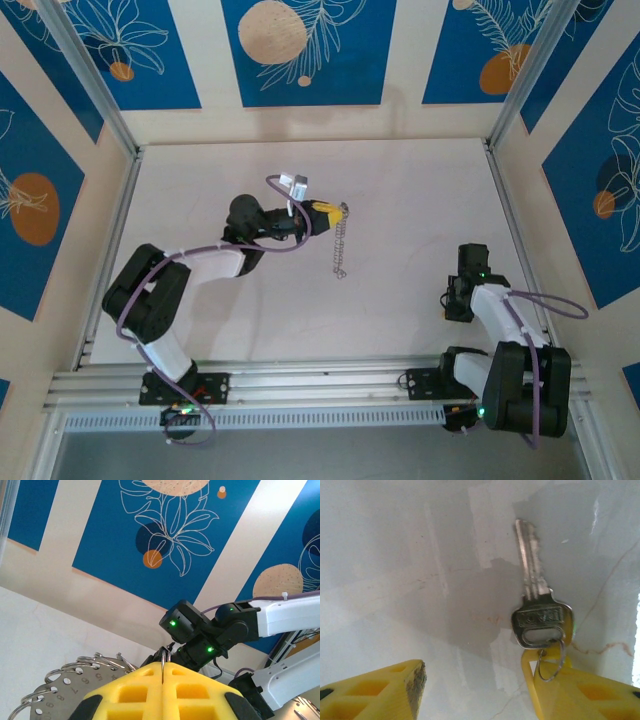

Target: Put the keys on the keyring

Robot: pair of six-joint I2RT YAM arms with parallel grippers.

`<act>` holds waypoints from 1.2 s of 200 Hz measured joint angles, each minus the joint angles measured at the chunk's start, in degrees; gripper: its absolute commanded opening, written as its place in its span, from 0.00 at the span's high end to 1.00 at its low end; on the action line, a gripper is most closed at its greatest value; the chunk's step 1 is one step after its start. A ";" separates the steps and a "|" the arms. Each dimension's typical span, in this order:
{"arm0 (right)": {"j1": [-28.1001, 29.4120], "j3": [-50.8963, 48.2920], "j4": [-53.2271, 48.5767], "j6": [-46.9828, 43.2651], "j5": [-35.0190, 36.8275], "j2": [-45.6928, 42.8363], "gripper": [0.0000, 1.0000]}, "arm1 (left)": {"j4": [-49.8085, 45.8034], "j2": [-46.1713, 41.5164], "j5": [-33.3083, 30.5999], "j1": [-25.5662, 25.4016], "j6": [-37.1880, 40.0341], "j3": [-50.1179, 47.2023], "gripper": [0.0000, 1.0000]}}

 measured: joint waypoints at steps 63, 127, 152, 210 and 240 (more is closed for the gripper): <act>0.68 1.18 1.79 -0.72 -1.44 2.21 0.40 | 1.03 1.60 0.02 -0.15 -1.36 0.96 1.00; 13.53 2.23 3.78 2.93 -2.38 4.31 0.40 | 1.92 2.03 0.00 -0.31 -2.36 1.66 1.00; 19.87 4.28 5.81 4.85 -2.56 8.24 0.40 | 2.21 2.03 0.00 -0.52 -2.93 1.68 1.00; 32.61 16.28 12.24 3.98 -6.12 23.85 0.40 | -2.56 -1.07 -0.24 -0.85 -1.25 1.68 1.00; 36.15 21.11 14.38 1.05 -8.63 28.04 0.40 | -6.43 -5.11 -0.66 -1.25 0.92 1.66 1.00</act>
